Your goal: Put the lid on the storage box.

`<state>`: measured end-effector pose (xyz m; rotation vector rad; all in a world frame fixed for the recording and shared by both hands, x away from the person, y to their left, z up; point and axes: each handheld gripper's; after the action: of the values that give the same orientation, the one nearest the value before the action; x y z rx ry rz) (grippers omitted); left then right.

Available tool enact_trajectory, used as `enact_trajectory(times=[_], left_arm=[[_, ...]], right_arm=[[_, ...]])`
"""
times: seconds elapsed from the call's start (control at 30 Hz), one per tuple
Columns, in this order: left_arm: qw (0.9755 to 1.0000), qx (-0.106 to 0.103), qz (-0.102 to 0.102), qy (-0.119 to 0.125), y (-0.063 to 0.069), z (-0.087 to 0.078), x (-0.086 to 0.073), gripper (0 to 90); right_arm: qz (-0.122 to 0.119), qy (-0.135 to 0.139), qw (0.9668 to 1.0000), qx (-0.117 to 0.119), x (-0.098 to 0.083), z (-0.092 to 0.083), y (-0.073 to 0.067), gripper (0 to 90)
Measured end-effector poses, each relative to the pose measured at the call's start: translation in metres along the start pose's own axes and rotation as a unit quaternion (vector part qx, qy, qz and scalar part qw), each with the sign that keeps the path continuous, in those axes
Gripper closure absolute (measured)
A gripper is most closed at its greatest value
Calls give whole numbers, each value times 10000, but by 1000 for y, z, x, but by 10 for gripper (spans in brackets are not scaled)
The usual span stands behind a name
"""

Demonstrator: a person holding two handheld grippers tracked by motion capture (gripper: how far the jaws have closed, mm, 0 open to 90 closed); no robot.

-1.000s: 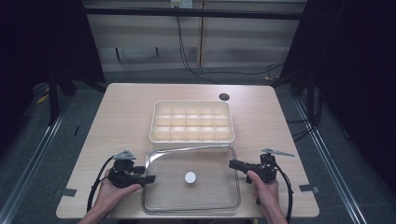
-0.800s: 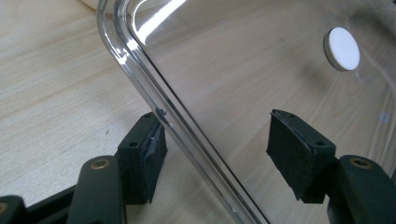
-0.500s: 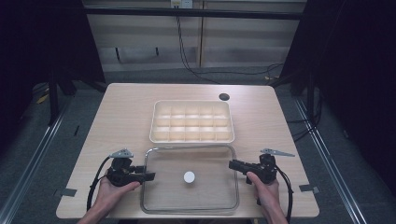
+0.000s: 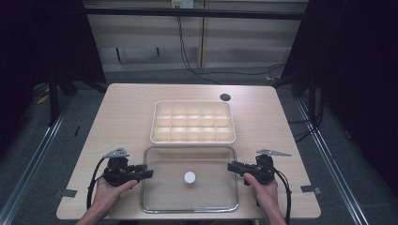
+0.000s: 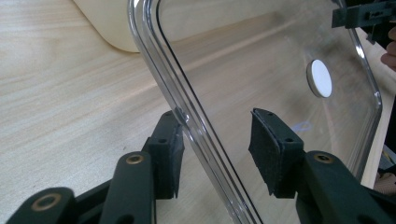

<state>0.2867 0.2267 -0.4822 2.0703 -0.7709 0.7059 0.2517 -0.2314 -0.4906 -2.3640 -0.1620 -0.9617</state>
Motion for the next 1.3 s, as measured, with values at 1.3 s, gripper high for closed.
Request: enact_trajectory(times=[1.3], left_arm=[[9972,11,437,615,15,-23,22,696]], right_arm=[[-81,803,9967,-77,16,-22,-17,681]])
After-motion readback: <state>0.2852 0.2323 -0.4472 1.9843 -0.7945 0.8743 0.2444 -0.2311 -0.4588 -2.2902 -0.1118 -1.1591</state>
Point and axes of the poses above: each handheld gripper's, and its own axes: z roughly forward along the jaws, x roughly out of its top, y roughly to its right, and after that the axes turned 9 degrees about -x, right-handed
